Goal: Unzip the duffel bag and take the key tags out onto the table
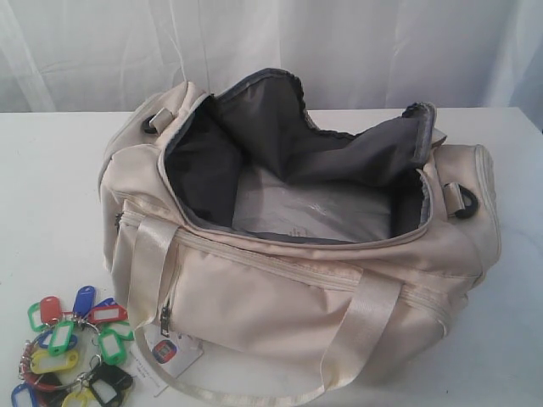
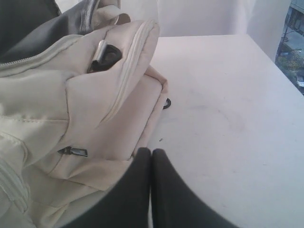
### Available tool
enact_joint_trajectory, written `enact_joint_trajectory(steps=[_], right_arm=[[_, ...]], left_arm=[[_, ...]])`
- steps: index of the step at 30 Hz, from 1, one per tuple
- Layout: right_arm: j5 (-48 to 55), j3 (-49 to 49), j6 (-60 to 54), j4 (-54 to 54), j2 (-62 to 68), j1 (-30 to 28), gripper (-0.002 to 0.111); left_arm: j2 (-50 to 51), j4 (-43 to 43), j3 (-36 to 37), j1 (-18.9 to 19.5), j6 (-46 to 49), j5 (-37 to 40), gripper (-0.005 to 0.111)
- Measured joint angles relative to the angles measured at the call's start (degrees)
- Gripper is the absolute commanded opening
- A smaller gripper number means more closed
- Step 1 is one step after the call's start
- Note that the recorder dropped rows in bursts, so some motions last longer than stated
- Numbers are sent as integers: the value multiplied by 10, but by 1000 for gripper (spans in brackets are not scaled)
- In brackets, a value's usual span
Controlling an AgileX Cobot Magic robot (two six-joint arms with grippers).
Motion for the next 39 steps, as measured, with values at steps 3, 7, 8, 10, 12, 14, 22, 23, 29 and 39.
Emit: enact_joint_trajectory(steps=[3, 7, 8, 10, 12, 14, 22, 23, 29, 39], right_arm=[[0, 0, 0, 0, 0, 0, 0], [0, 0, 0, 0, 0, 0, 0], [0, 0, 0, 0, 0, 0, 0], [0, 0, 0, 0, 0, 0, 0], [0, 0, 0, 0, 0, 0, 0], [0, 0, 0, 0, 0, 0, 0], [1, 0, 0, 0, 0, 0, 0], [1, 0, 0, 0, 0, 0, 0], [1, 0, 0, 0, 0, 0, 0], [1, 0, 0, 1, 0, 0, 0]], left_arm=[[0, 0, 0, 0, 0, 0, 0], [0, 0, 0, 1, 0, 1, 0], [0, 0, 0, 4, 0, 1, 0], [0, 0, 0, 22, 0, 1, 0], [0, 0, 0, 48, 0, 1, 0], [0, 0, 0, 71, 0, 1, 0], [-25, 0, 25, 97, 0, -22, 0], [-39, 0, 40, 98, 0, -30, 0], [-73, -12, 141, 94, -16, -81, 0], [-73, -99, 401, 29, -163, -492, 0]])
